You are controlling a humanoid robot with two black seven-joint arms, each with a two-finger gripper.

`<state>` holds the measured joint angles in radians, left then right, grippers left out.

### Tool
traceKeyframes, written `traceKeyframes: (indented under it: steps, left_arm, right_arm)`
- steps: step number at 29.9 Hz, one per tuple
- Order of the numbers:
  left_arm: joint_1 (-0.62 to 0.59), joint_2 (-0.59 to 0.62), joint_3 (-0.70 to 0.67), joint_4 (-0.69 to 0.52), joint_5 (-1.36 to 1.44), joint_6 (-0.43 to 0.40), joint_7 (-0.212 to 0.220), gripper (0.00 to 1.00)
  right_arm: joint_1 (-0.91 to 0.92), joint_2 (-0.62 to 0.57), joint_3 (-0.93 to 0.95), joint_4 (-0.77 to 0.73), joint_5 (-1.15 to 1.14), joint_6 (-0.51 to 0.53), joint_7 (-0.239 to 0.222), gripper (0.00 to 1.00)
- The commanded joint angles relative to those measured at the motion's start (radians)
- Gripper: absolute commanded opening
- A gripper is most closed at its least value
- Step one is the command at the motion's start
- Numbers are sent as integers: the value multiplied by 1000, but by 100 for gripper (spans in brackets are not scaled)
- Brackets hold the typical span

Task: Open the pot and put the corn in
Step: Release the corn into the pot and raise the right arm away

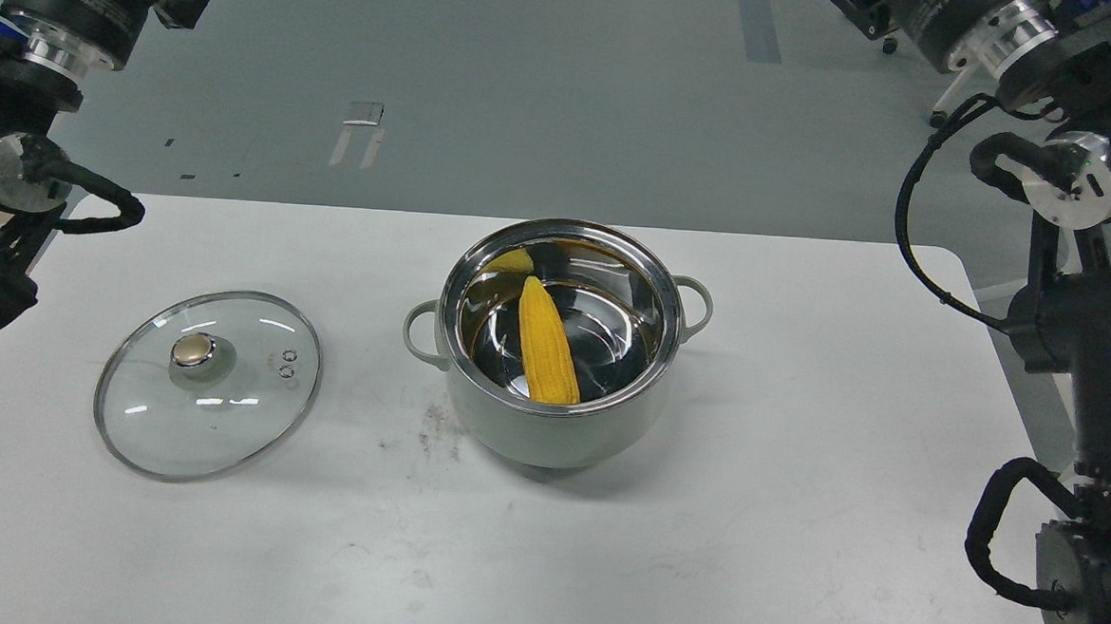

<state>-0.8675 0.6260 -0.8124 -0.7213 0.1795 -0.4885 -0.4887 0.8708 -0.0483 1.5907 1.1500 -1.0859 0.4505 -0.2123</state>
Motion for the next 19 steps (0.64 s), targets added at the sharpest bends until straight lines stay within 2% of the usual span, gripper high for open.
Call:
traceKeyframes:
  steps: [1, 7, 19]
  left_arm:
    - [1, -14, -1, 2, -3, 0, 0, 98]
    - [1, -46, -2, 2, -3, 0, 0, 98]
    - [22, -58, -10, 16, -18, 0, 0, 98]
  right_arm:
    - [-10, -22, 12, -82, 151, -36, 30, 100]
    - [-15, -22, 25, -220, 303, -78, 113, 100]
    - [-58, -24, 26, -243, 337, -104, 114, 100]
